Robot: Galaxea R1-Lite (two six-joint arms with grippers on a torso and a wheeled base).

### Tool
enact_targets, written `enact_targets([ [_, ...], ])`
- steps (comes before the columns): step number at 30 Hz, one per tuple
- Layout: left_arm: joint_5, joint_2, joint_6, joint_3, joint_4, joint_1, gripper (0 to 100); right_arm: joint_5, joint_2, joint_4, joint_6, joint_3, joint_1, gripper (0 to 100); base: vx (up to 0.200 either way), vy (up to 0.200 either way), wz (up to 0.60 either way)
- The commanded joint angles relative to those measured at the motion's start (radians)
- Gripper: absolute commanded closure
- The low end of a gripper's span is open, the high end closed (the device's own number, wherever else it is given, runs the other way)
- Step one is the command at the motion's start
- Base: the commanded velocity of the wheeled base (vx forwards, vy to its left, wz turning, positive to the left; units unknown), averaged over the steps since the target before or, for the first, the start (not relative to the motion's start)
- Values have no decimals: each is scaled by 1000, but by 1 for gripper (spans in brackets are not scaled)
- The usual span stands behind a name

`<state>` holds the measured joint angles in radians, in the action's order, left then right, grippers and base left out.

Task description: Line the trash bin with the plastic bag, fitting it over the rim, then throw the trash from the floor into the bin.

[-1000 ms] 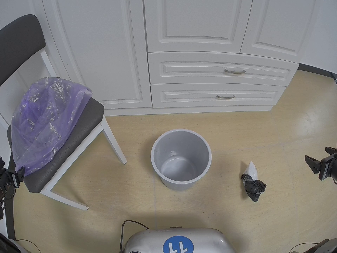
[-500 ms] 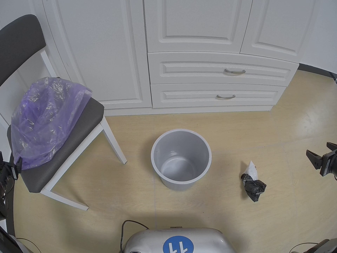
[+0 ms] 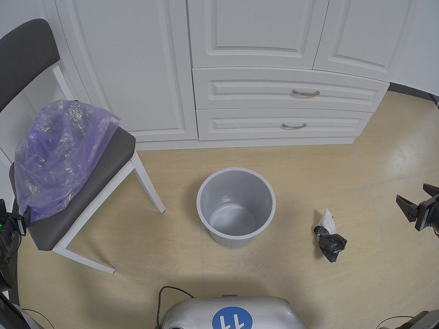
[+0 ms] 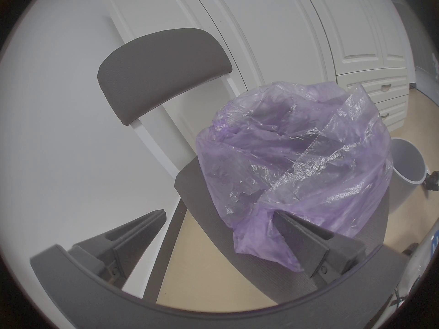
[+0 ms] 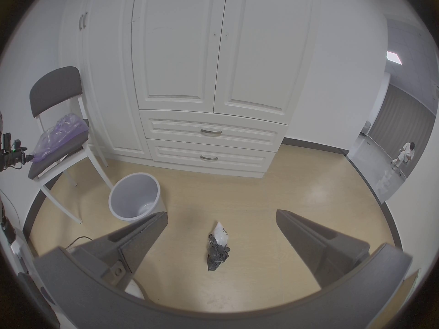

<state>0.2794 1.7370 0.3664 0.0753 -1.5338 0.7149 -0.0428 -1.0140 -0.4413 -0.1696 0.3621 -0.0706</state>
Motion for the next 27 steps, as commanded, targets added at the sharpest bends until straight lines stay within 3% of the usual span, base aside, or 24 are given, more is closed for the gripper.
enact_targets([
  [1,1,-27,0,-9,0,0,100,0,0,-1,-1,-3,3,0,0,0,0],
  [11,1,-47,-1,-12,0,-3,100,0,3,-1,-2,-12,38,0,0,0,0],
  [15,1,-76,-1,-23,0,-15,100,7,12,-2,-1,-25,134,0,0,0,0],
  [18,3,-96,0,-31,0,-22,100,7,14,-1,-1,-25,157,0,0,0,0],
  [24,6,-198,-7,-65,0,-80,100,15,22,-31,55,-23,261,0,0,0,0],
  [27,7,-297,-72,-75,0,-157,100,32,18,-68,74,-26,301,0,0,0,0],
])
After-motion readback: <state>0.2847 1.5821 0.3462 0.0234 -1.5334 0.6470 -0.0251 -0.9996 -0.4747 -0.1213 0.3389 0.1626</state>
